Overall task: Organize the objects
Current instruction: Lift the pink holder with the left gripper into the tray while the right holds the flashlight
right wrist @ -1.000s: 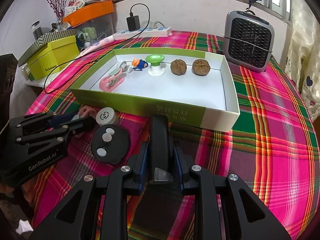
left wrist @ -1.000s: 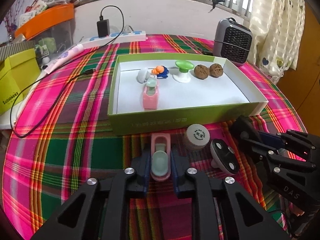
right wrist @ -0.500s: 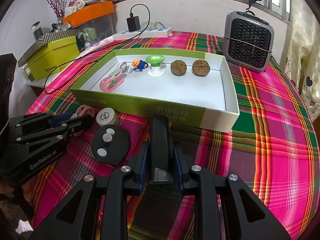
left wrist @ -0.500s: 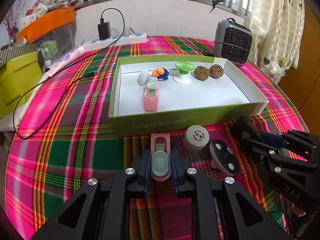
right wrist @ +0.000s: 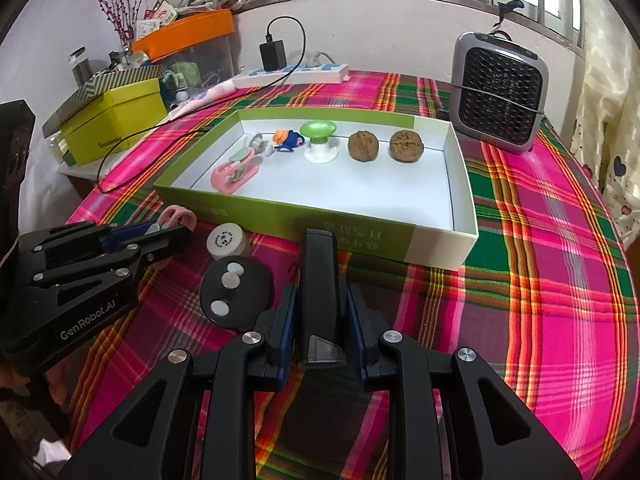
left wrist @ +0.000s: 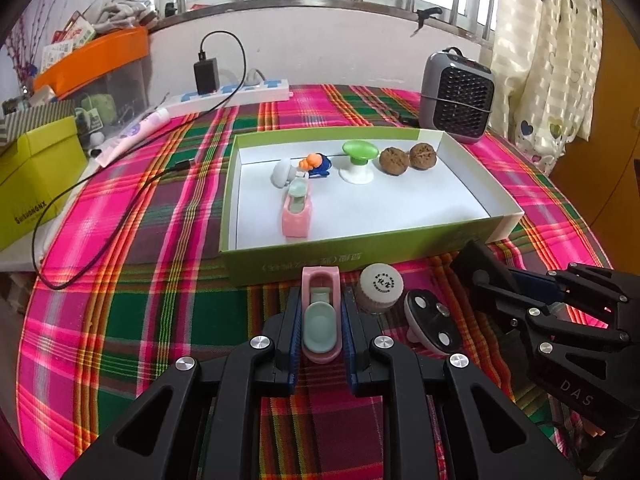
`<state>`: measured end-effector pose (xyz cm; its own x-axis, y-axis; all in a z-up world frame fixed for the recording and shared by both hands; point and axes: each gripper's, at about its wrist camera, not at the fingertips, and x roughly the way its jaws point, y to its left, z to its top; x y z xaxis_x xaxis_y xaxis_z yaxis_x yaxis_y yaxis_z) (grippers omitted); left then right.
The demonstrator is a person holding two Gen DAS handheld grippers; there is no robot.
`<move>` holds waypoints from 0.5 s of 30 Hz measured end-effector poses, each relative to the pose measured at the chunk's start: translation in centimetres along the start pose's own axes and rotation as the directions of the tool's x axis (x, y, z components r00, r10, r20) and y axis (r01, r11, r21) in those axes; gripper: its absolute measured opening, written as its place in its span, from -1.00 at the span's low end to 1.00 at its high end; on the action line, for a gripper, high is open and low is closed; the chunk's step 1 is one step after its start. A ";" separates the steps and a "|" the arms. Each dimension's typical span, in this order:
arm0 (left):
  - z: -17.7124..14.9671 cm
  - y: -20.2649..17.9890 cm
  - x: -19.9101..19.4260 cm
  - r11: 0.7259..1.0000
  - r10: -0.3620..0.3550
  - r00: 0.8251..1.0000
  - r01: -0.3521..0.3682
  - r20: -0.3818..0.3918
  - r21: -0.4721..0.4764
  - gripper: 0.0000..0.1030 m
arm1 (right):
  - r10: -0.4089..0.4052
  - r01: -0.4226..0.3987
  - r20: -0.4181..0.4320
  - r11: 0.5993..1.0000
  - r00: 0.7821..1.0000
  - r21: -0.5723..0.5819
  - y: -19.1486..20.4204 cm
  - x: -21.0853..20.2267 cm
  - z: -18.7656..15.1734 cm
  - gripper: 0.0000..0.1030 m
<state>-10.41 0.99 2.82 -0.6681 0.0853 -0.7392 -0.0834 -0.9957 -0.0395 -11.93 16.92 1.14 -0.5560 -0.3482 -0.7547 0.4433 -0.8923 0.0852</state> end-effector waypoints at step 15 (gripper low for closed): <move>1.4 0.0 -1.4 1.000 -0.004 0.999 0.004 0.047 -0.006 -0.69 | -0.001 0.001 0.050 1.000 0.999 -0.009 0.2 -1.6 1.1 -0.52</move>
<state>-10.48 0.95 4.75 -0.7020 0.0906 -0.7064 -0.0813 -0.9956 -0.0468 -11.67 17.00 3.09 -0.5905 -0.3616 -0.7215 0.4490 -0.8901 0.0786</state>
